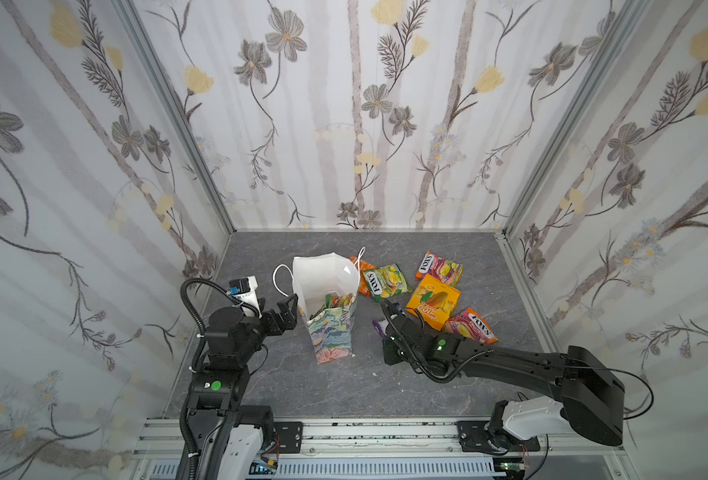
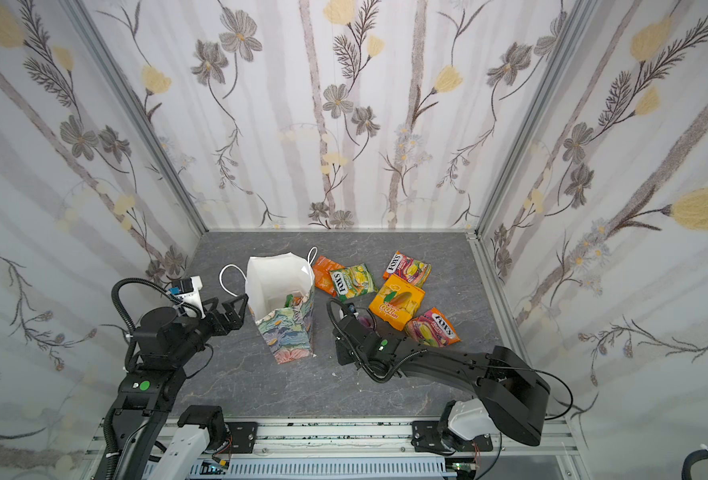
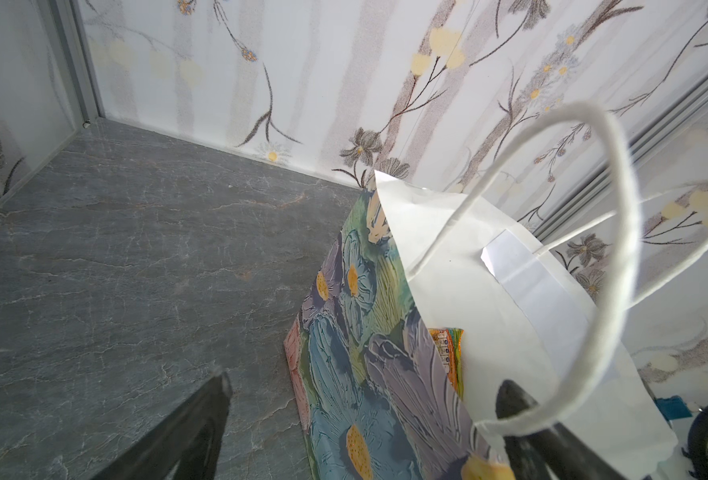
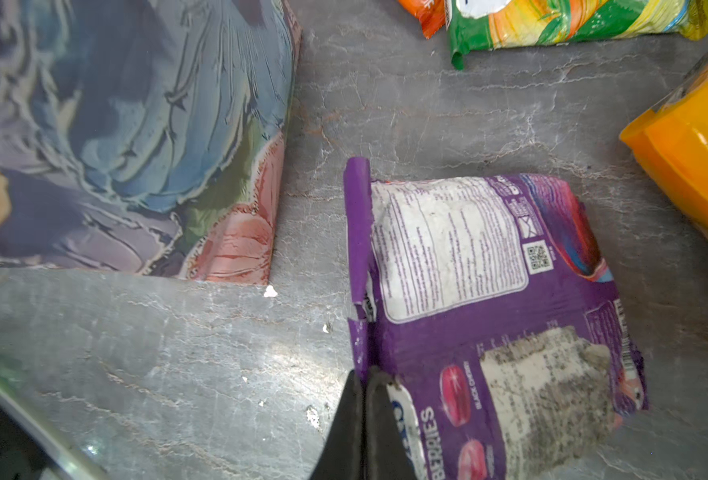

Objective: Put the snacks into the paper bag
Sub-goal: 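Lift the purple packet with the right gripper toward the bag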

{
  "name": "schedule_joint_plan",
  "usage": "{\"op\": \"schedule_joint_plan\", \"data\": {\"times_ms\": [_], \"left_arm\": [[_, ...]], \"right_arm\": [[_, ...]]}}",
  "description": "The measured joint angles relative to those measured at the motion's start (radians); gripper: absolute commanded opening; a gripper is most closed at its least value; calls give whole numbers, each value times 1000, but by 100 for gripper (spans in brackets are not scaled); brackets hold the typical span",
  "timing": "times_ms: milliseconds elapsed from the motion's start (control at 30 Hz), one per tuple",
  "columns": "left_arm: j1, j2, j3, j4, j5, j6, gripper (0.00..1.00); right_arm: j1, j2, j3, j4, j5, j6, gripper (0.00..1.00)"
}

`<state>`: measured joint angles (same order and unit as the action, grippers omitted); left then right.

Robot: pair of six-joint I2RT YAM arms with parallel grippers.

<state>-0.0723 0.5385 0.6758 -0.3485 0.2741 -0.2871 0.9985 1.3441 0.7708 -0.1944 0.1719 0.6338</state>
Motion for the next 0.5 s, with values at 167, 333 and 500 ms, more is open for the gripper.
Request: {"op": "schedule_joint_plan", "data": {"times_ms": [167,333,500], "left_arm": [[0,0,0,0,0,0,100],[0,0,0,0,0,0,100],[0,-1,0,0,1,0,100]], "right_arm": [[-48,-113,-68,49,-64,-16,0],[-86,-187,-79,72,-124,-34,0],[-125,-255,-77,76,-172,-52,0]]}}
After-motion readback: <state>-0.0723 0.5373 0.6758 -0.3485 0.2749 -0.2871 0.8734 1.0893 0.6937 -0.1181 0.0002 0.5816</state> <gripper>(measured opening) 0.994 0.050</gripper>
